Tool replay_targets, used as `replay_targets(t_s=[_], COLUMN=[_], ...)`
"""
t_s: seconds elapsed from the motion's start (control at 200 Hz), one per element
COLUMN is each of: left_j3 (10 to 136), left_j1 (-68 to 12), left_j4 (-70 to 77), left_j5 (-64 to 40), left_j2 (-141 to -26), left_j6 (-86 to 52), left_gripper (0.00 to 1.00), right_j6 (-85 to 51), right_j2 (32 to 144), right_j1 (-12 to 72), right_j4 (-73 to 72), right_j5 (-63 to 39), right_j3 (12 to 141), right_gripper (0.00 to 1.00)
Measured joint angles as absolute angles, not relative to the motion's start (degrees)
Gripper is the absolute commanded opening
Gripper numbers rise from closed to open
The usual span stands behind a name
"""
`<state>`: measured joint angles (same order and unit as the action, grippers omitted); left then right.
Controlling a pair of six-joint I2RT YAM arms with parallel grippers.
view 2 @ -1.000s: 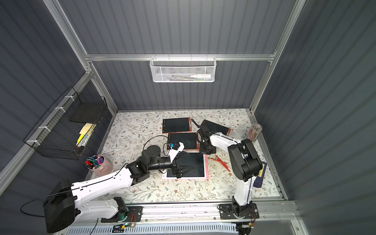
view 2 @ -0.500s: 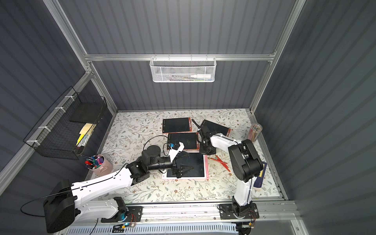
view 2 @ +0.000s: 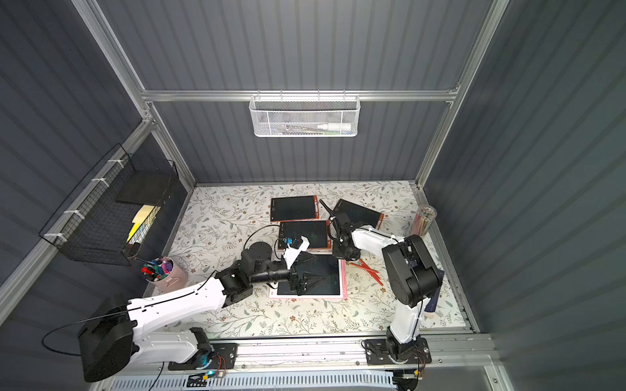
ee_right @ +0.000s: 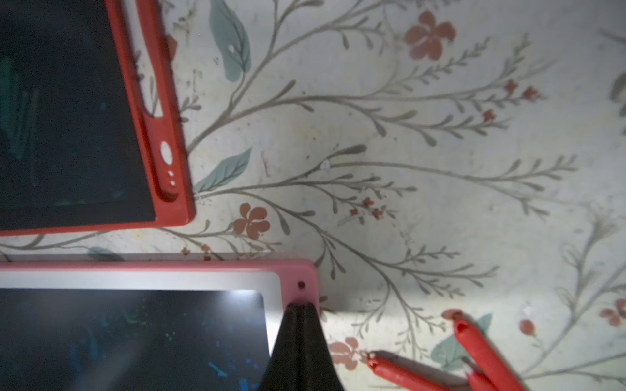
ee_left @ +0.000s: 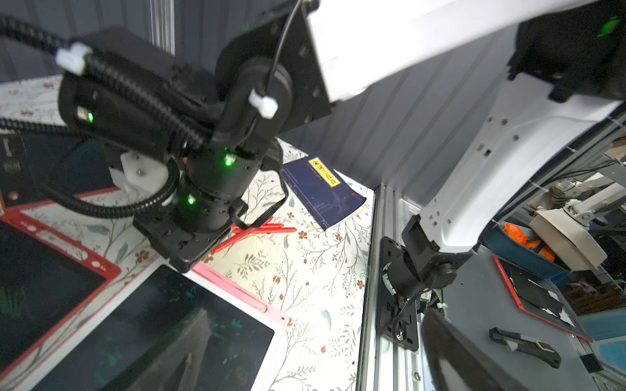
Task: Place the stylus back onto the writing tablet
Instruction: Adjust the stylus on the writing tablet.
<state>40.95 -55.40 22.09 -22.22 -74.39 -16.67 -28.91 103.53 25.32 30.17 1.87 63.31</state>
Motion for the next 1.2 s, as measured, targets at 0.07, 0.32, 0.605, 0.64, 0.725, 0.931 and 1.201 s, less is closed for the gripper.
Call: replay_targets(t_s=[0.07, 0.32, 0.605, 0.64, 0.725, 0.931, 1.201], left_j3=[39.9, 34.0, 33.3, 33.3, 33.5, 38.5, 45.9], left_j1=[-56.7, -59.3, -61.7, -62.0, -62.7, -67.4, -72.0], left_j4=[22.1, 22.7, 23.2, 23.0, 22.3, 16.9, 8.8], left_j5=[-21.3, -19.8, -12.8, -11.5, -8.9, 0.8, 13.9], left_j2=[-75.7, -76.0, -84.4, -85.7, -88.0, -92.1, -98.1], left_j6=[-19.1, -26.3, -29.6, -29.7, -29.9, -30.3, -30.3], left_gripper=[1.00, 0.99, 0.99, 0.99, 0.99, 0.99, 0.99], right_j6=[-28.9, -28.9, -28.9, -28.9, -28.9, -28.9, -28.9], right_j2=[103.5, 103.5, 103.6, 103.6, 103.7, 103.7, 103.7], right_j1=[25.3, 25.6, 25.7, 25.8, 25.9, 25.9, 25.9], right_j4=[30.2, 30.1, 30.0, 30.1, 30.1, 30.1, 30.0], right_j5=[1.9, 2.4, 2.5, 2.5, 2.8, 2.9, 2.9], right_j3=[63.3, 63.3, 63.4, 63.4, 63.4, 63.4, 63.4], right_gripper=[0.00, 0.00, 0.00, 0.00, 0.00, 0.00, 0.00])
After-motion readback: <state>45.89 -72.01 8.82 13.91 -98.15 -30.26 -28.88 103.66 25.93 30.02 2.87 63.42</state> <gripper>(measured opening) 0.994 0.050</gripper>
